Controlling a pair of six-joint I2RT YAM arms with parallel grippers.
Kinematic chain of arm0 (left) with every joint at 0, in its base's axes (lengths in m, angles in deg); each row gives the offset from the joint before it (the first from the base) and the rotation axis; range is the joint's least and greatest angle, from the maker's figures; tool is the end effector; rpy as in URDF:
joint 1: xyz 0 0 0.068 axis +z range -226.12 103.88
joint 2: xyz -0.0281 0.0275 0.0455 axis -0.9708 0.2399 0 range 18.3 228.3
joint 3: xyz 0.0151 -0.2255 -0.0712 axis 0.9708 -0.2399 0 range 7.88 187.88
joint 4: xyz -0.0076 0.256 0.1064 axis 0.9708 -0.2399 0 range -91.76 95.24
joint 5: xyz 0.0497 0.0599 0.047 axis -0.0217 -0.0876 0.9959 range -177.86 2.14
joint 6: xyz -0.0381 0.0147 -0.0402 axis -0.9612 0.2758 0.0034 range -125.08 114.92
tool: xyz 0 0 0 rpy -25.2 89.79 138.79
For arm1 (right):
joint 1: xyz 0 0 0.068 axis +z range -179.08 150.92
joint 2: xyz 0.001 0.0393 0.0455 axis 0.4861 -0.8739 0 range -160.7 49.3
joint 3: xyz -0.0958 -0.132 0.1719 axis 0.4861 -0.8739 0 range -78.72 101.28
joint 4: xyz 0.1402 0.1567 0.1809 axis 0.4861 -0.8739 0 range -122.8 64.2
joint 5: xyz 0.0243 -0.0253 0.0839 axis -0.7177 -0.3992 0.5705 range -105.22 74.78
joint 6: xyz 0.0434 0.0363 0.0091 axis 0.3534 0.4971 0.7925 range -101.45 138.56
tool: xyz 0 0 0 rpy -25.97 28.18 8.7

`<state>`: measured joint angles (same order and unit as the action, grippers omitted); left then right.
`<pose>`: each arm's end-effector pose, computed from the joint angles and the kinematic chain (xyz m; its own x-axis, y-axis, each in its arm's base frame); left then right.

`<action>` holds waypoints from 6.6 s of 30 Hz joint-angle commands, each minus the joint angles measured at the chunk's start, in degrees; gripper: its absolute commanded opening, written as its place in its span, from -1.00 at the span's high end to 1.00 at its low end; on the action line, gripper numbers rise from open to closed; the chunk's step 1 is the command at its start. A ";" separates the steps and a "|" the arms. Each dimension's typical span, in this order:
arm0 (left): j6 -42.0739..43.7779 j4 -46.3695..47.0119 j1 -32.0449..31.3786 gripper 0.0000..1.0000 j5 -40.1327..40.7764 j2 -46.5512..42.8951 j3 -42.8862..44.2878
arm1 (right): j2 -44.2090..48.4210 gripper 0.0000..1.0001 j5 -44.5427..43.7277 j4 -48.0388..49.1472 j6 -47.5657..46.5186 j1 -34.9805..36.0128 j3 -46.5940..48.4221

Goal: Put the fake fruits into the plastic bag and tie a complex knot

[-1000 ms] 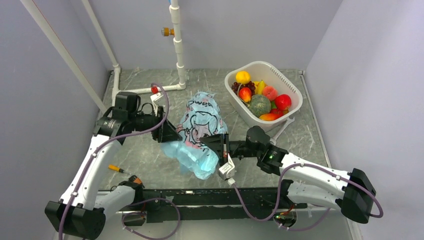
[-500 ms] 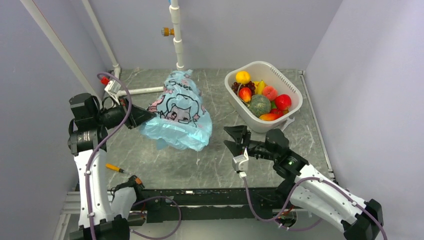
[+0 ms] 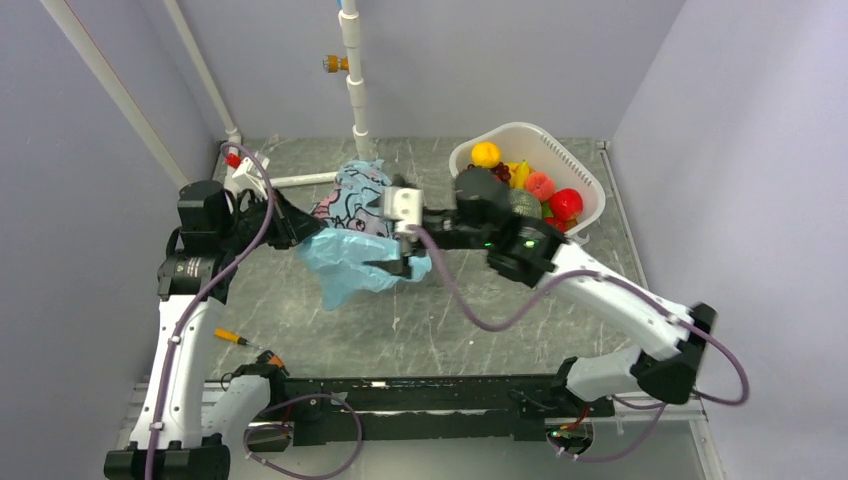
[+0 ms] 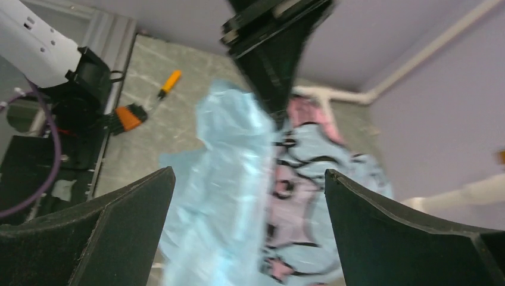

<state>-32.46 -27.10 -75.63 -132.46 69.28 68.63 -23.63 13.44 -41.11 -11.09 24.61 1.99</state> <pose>0.2203 -0.0265 0.3538 -0.6362 -0.3329 -0.6961 0.3938 0.6356 -0.6640 0.1700 0.2641 0.4108 0.4215 -0.1593 -0.8927 -0.8977 0.0662 -0.4357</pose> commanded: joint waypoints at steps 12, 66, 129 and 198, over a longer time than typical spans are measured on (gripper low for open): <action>3.33 -11.22 -3.78 1.00 4.24 1.64 11.55 | -13.47 0.75 -17.88 4.18 3.17 3.02 -1.14; -10.14 25.79 29.51 -0.99 -29.13 -6.00 -15.52 | -2.43 1.00 15.95 17.69 39.77 -16.08 -5.91; 87.82 -27.32 12.98 -0.99 -10.73 4.91 1.01 | -4.67 -0.99 9.12 -0.33 47.08 -18.53 -26.97; 40.03 -6.77 -1.97 -0.99 -16.31 15.83 14.16 | 13.96 1.00 -5.21 -3.55 -2.25 -12.84 -25.70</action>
<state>11.80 -44.37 -72.90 -148.98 85.26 86.79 -10.82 8.18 -43.36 -10.63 10.77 -27.74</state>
